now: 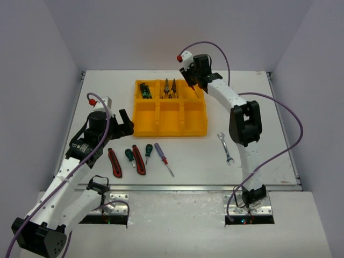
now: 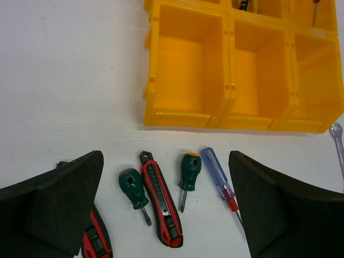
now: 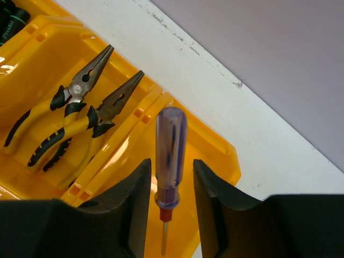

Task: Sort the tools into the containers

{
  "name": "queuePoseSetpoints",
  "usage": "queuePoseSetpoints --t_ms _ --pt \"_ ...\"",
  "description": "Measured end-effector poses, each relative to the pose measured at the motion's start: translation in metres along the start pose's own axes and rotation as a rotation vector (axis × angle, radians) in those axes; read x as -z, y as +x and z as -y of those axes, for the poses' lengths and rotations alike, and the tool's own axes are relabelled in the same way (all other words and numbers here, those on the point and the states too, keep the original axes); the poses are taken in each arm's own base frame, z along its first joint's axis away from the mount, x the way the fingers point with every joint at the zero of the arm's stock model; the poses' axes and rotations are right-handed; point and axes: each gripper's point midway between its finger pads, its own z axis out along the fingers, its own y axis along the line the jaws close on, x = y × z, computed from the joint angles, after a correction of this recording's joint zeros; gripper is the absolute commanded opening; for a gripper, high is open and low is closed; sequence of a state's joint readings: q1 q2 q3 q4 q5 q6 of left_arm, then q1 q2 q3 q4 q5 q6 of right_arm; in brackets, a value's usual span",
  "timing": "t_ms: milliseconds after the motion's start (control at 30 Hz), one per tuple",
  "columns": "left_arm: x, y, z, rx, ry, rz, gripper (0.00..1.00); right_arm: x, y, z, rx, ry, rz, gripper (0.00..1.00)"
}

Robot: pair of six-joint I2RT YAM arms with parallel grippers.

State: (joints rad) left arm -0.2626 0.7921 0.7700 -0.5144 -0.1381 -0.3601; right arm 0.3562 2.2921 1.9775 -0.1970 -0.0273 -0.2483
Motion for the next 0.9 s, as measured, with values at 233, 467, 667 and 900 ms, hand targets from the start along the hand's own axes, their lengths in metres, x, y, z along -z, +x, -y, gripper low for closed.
queuePoseSetpoints --t_ms 233,467,667,900 --pt "0.0 0.0 0.001 -0.008 0.005 0.0 1.0 0.006 0.016 -0.015 -0.032 -0.024 -0.058 0.76" --pt "0.0 -0.001 -0.003 -0.011 -0.017 0.008 1.0 0.078 -0.034 -0.032 -0.159 0.049 -0.074 0.79" --pt "0.004 -0.009 -0.03 0.038 -0.154 0.059 1.0 0.176 -0.066 -0.166 -0.298 -0.116 -0.072 0.92" --pt "0.023 -0.024 -0.048 0.094 -0.233 0.154 1.0 0.198 0.046 -0.306 -0.24 -0.239 -0.4 0.71"
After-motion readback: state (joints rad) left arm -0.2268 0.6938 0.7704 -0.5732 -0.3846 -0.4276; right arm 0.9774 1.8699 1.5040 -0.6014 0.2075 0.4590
